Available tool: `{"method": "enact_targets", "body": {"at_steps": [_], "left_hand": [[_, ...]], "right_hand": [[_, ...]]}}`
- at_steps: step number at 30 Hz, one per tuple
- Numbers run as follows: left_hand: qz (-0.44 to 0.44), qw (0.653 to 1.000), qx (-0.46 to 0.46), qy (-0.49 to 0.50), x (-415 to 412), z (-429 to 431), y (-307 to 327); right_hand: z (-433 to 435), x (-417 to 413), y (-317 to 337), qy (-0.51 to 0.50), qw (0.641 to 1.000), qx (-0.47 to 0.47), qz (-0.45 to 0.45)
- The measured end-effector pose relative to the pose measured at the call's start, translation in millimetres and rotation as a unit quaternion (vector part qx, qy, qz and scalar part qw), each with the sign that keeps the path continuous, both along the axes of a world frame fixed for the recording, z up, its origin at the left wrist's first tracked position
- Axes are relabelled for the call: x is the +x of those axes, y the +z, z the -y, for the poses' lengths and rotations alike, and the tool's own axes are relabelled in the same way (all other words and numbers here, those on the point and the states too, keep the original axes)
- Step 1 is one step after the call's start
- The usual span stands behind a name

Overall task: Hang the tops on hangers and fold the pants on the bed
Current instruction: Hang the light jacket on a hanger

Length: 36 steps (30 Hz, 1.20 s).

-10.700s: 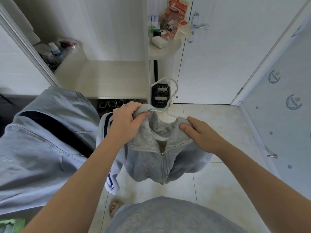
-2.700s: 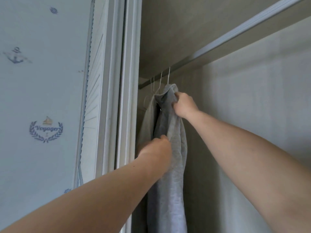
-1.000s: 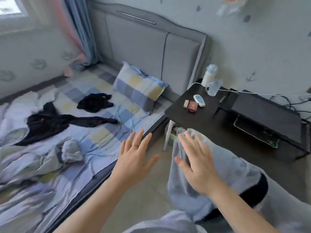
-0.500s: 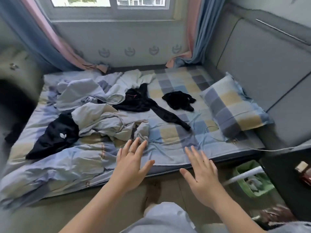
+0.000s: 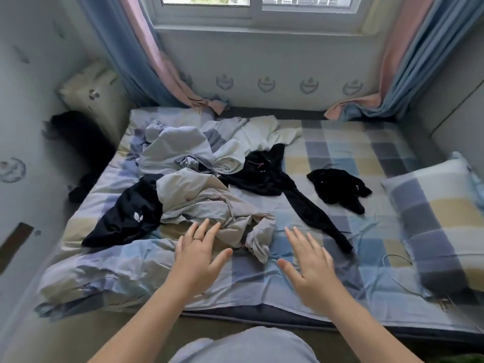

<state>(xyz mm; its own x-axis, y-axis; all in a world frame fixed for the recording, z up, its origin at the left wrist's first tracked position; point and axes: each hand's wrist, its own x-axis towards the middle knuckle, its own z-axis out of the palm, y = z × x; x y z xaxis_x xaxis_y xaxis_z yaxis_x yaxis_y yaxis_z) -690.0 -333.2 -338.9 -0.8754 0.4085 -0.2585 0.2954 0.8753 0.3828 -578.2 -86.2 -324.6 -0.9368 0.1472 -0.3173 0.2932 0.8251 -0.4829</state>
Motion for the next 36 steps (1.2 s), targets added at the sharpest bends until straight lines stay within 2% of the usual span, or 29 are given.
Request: {"method": "enact_targets", "body": {"at_steps": [9, 16, 22, 25, 31, 33, 36], "left_hand": [[0.038, 0.999, -0.029, 0.013, -116, 2, -59], [0.059, 0.995, -0.071, -0.043, -261, 39, -147], [0.124, 0.983, -0.096, -0.099, -383, 73, -230], [0.109, 0.982, -0.101, -0.121, -436, 62, -268], [-0.012, 0.986, -0.101, -0.129, -529, 10, -347], [0.023, 0.984, -0.128, -0.123, -544, 2, -373], [0.129, 0.976, -0.118, -0.13, -541, 3, -401]], "right_hand": [[4, -116, -41, 0.017, 0.999, 0.01, 0.027], [49, -245, -153, -0.023, 0.997, 0.018, 0.078], [90, -357, -235, -0.059, 0.984, 0.005, 0.168], [96, -395, -270, -0.058, 0.979, 0.025, 0.194], [84, -476, -356, -0.032, 0.982, 0.048, 0.178], [77, -499, -388, -0.034, 0.981, 0.063, 0.181], [71, -520, -426, -0.033, 0.975, 0.088, 0.203]]}}
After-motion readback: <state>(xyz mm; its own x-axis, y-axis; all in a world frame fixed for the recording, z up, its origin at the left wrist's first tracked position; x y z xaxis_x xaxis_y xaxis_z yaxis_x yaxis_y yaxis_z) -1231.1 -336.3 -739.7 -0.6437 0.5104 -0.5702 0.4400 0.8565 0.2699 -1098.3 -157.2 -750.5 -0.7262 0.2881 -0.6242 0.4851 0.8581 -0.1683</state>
